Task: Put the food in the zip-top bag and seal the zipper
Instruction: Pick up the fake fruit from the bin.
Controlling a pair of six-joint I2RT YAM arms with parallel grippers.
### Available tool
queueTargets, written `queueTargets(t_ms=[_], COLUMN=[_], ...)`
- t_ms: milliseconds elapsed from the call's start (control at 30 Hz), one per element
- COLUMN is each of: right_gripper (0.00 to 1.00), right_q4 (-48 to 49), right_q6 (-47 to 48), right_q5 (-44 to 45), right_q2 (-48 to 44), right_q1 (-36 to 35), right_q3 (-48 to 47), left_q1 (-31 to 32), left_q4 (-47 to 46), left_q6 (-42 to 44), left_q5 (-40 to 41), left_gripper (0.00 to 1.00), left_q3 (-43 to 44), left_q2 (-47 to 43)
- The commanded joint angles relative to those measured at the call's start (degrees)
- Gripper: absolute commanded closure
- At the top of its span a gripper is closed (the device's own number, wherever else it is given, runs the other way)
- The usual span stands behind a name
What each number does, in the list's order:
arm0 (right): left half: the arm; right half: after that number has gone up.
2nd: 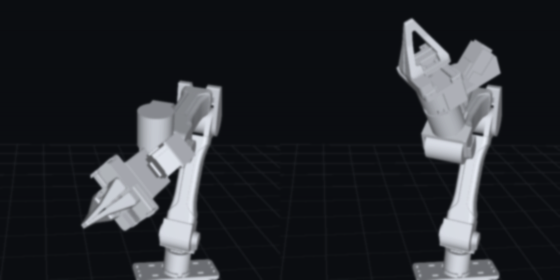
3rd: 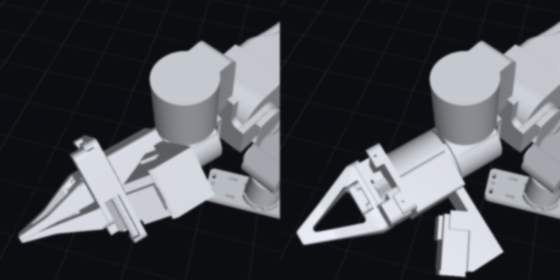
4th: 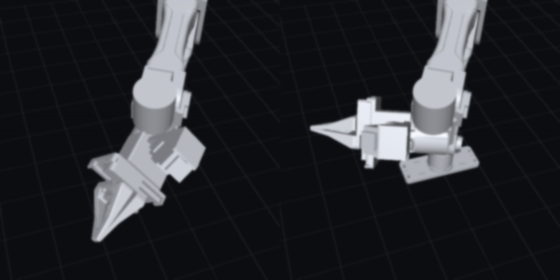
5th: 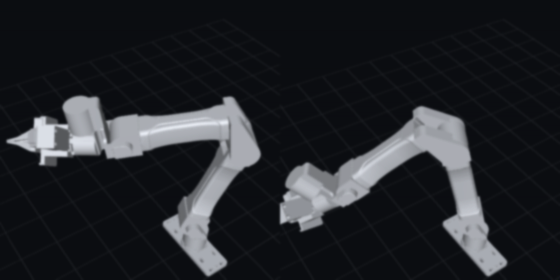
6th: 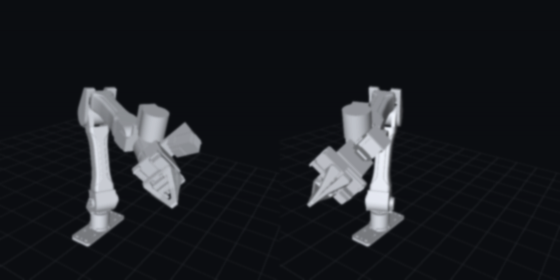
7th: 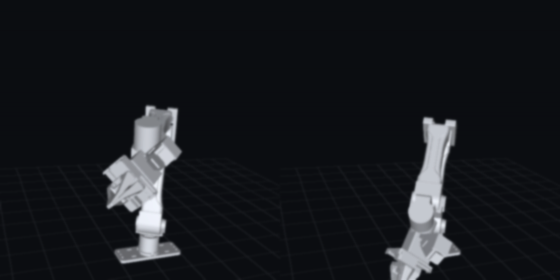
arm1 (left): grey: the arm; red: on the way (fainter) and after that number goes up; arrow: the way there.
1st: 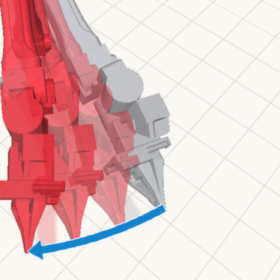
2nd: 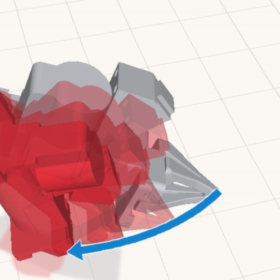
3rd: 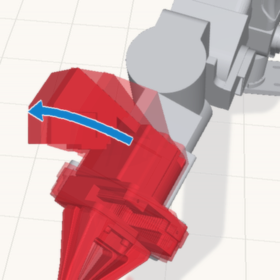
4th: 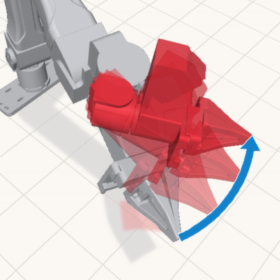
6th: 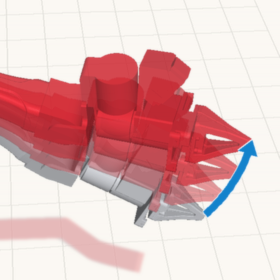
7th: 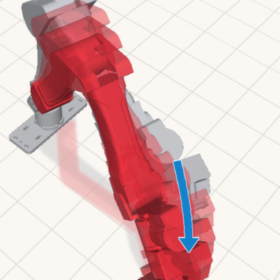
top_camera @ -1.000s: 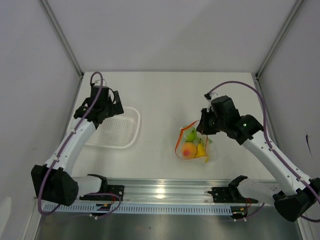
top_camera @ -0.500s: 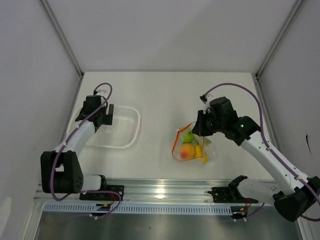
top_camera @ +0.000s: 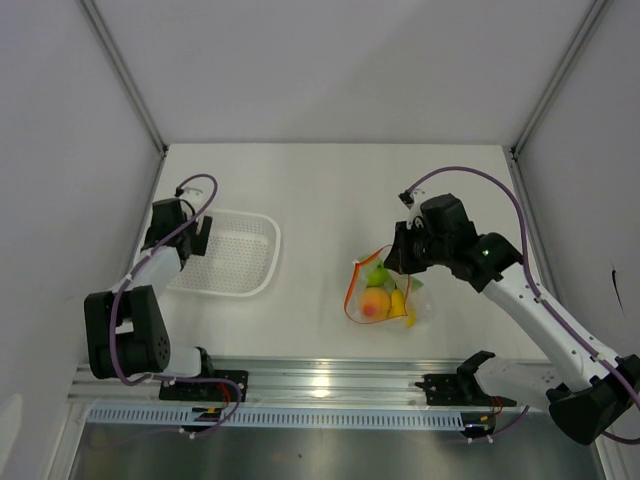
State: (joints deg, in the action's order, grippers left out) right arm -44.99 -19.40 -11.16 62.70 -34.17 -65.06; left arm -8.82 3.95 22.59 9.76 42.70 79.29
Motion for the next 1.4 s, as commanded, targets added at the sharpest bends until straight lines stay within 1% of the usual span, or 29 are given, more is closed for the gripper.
queueTargets(t_ms=[0, 100, 167, 300, 400, 533, 633, 867, 1000, 1167, 1367], right_gripper=[1.0, 1.0, 1.0, 1.0, 1.0, 1.0, 1.0, 1.0, 1.0, 1.0, 1.0], right_q4=[-0.1, -0.6, -0.5, 0.2, 0.5, 0.2, 0.3, 0.3, 0.3, 0.1, 0.2], right_q6=[0.8, 1.5, 1.8, 1.4, 1.1, 1.4, 1.3, 0.9, 0.9, 0.9, 0.5], right_q5=[-1.4, -0.5, 0.0, -0.9, -1.5, -0.9, -1.0, -0.7, -0.8, -0.4, -0.3], right_q2=[-1.0, -1.0, -0.8, 0.1, 0.3, 0.4, 0.6, 0.9, 1.4, 1.8, 2.3], right_q1=[-0.1, -0.1, 0.2, 0.4, 0.4, 0.5, 0.5, 0.5, 0.5, 0.5, 0.5], right_q3=[-2.6, -2.2, -1.7, -1.4, -1.5, -1.7, -1.5, -0.9, -0.8, -0.8, -0.6], left_q1=[-2.2, -2.4, -2.3, -2.3, -2.3, -2.3, -2.3, -2.3, -3.3, -3.7, -4.0], left_q4=[-5.2, -4.4, -1.9, -1.6, -1.6, -3.3, -2.6, -3.0, -1.6, -0.3, -1.7], left_q6=[3.1, 4.3, 4.4, 4.8, 5.1, 5.0, 5.2, 6.9, 6.2, 6.1, 5.5], left_q5=[-4.5, -6.1, -6.7, -6.5, -5.9, -4.9, -4.7, -4.3, -6.7, -8.5, -8.9], left_gripper=[0.05, 0.08, 0.1, 0.11, 0.15, 0.15, 0.16, 0.2, 0.24, 0.26, 0.28], left_q3=[-0.1, 2.2, 3.4, 4.8, 4.9, 4.7, 6.1, 7.7, 9.9, 11.1, 10.8], left_q2=[1.0, 3.4, 4.8, 7.0, 8.1, 8.6, 10.6, 13.3, 14.9, 16.9, 18.3])
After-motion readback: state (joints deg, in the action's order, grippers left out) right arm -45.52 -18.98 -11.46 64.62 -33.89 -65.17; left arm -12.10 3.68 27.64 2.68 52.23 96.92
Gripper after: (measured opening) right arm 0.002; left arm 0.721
